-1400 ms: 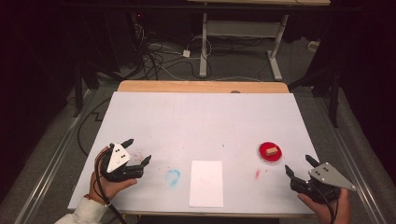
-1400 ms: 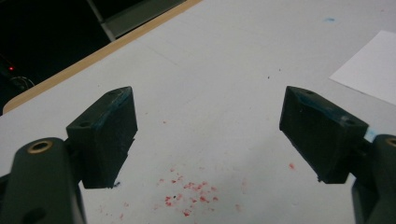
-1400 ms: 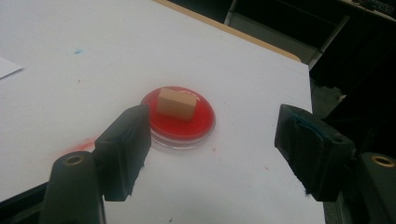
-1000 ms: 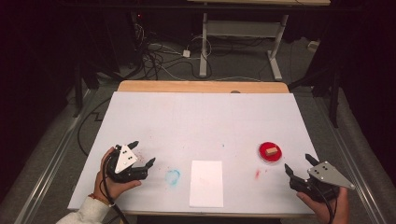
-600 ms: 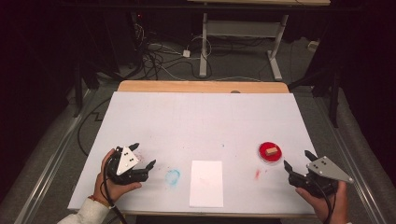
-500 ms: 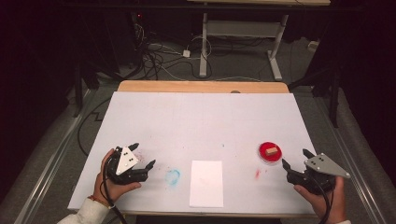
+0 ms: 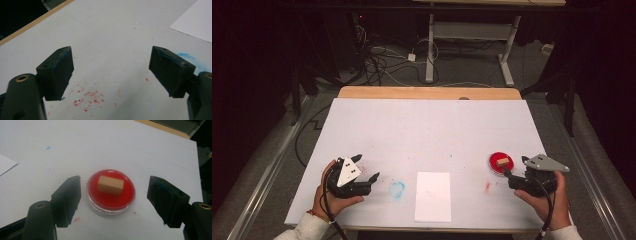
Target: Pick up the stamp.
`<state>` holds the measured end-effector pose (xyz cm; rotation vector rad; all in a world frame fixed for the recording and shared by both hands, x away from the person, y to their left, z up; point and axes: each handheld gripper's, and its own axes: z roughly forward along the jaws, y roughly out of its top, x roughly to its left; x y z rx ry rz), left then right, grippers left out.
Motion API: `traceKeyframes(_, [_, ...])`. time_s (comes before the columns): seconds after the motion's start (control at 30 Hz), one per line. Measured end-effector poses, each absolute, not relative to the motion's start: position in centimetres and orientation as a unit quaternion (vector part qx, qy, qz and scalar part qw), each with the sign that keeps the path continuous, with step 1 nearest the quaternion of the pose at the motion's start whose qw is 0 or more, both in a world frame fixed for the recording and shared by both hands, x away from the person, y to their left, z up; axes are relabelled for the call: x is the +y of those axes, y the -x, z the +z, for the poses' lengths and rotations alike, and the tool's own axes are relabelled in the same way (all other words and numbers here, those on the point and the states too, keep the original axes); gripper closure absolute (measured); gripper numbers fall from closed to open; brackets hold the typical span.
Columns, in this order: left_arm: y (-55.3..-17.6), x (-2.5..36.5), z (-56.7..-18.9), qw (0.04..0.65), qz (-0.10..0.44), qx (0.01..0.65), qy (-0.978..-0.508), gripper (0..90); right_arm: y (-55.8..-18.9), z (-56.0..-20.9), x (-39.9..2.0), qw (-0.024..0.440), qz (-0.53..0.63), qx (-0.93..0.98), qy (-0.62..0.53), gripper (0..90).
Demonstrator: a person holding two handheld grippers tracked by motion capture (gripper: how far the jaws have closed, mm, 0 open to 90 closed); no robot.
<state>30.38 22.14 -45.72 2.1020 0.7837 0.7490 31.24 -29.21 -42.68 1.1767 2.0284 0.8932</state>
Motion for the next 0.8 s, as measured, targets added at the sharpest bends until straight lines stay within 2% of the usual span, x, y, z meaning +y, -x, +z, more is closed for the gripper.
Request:
traceKeyframes(0.33, [-30.4,22.2,-45.8,0.377,0.290,0.307,-0.824,19.2,-33.6,-43.6,-28.2,0.287,0.321,0.773,-0.466,29.6])
traceKeyframes(0.8, [-30.4,22.1,-45.9,0.374,0.286,0.306,-0.827,19.2,-35.3,-44.7,-27.4,0.275,0.291,0.776,-0.487,44.3])
